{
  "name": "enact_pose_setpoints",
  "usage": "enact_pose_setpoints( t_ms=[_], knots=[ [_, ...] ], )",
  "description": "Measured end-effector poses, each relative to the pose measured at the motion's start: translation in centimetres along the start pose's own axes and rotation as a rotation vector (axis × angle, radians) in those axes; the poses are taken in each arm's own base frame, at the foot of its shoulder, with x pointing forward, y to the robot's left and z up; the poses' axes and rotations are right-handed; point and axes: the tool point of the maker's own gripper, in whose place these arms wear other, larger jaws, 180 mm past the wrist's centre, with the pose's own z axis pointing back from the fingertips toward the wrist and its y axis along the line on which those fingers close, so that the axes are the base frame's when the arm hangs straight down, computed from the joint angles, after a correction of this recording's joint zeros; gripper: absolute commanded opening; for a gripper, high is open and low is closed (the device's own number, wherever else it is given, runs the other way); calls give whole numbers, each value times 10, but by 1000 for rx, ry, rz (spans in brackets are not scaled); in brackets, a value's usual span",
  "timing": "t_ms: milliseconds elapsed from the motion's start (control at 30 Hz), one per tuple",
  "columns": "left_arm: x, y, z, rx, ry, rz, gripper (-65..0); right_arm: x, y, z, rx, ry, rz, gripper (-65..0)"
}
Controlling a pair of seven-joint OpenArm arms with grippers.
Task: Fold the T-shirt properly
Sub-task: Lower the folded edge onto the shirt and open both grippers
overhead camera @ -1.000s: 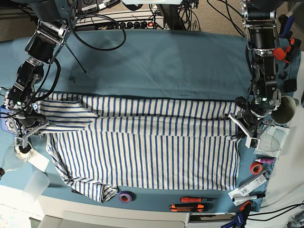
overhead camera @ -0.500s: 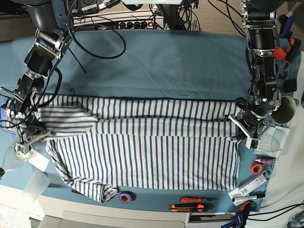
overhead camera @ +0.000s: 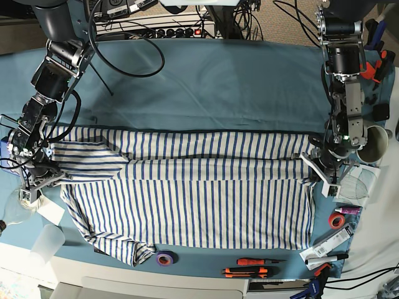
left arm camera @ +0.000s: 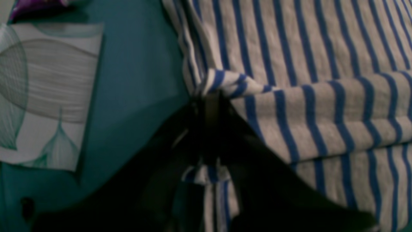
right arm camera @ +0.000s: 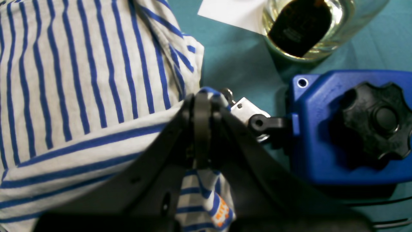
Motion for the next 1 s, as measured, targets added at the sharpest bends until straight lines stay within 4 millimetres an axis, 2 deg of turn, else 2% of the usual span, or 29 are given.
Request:
enact_pose_setpoints(
  t_ms=[233, 267, 367, 433, 567, 667, 733, 867, 933, 1000],
  knots=[
    [1, 0, 0, 0, -3, 0, -650, -2, -8, 0, -44, 13, 30, -650],
    [1, 0, 0, 0, -3, 0, -624, -3, -7, 0, -41, 15, 44, -621],
    [1, -8, 0, -46, 0, -35, -477, -3, -8, 0, -46, 17, 60, -484],
    [1, -15, 1, -86, -1, -61, -442, -1, -9, 0, -48, 9, 60, -443],
    [1, -14, 0, -77, -1, -53, -441, -3, -9, 0, -46, 21, 57, -442],
    [4, -13, 2, -73, -8, -61, -441, -4, -5, 3, 7, 45, -9, -442],
    [13, -12, 5, -69, -31, -74, -431, 4, -10, 6, 30, 37, -46, -442],
    [31, -13, 11, -67, -77, -98, -390, 26, -32, 20, 30, 13, -74, -442],
    [31, -13, 13, -66, -65, -104, -388, 38, -38, 27, 32, -6, -79, -442],
    [21, -12, 13, -62, 13, -105, -388, 42, -40, 32, 44, -5, -83, -442]
  ],
)
